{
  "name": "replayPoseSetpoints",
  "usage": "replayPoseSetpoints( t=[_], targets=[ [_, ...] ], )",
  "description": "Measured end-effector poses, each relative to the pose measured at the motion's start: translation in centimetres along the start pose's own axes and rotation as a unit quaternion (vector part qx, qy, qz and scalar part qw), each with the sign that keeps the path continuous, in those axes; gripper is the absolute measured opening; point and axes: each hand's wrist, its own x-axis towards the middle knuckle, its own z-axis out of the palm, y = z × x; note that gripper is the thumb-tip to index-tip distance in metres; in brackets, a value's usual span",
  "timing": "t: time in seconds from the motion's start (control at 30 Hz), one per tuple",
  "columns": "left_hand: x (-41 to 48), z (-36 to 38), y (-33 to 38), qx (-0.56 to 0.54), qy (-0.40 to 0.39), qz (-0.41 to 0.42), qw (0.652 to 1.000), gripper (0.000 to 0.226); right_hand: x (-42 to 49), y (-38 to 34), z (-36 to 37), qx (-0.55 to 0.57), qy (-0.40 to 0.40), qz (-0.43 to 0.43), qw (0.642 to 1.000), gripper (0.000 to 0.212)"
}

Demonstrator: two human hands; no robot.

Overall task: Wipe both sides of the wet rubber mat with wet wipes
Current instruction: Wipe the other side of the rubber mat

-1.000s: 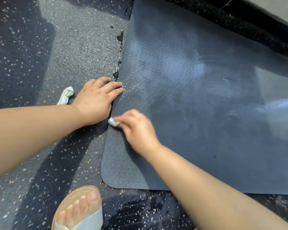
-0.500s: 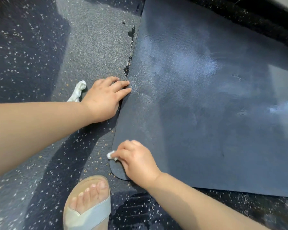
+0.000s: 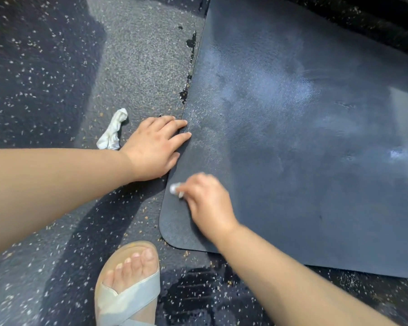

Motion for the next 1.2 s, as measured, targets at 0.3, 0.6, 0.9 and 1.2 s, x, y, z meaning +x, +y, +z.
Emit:
replayPoseSetpoints(
  t=[0.3, 0.6, 0.9, 1.2],
  targets=[
    [-0.8, 0.0, 1.3, 0.028, 0.008, 0.049, 0.998, 0.054, -0.4, 2.8, -3.3, 0.052, 0.085, 0.038, 0.994, 0.016],
    [-1.4, 0.3, 2.2, 0.027, 0.051, 0.094, 0.994, 0.054, -1.1, 3.4, -2.5, -0.009, 0.058, 0.071, 0.996, 0.018],
    [-3.0, 1.4, 3.9, -0.007, 0.052, 0.186, 0.981, 0.05, -5.6, 3.7, -3.6, 0.031, 0.063, 0.074, 0.995, 0.014],
    [-3.1, 1.4, 3.8, -0.006, 0.057, 0.198, 0.978, 0.053, -6.4, 4.0, -1.7, 0.014, 0.09, 0.147, 0.985, 0.019]
  ],
)
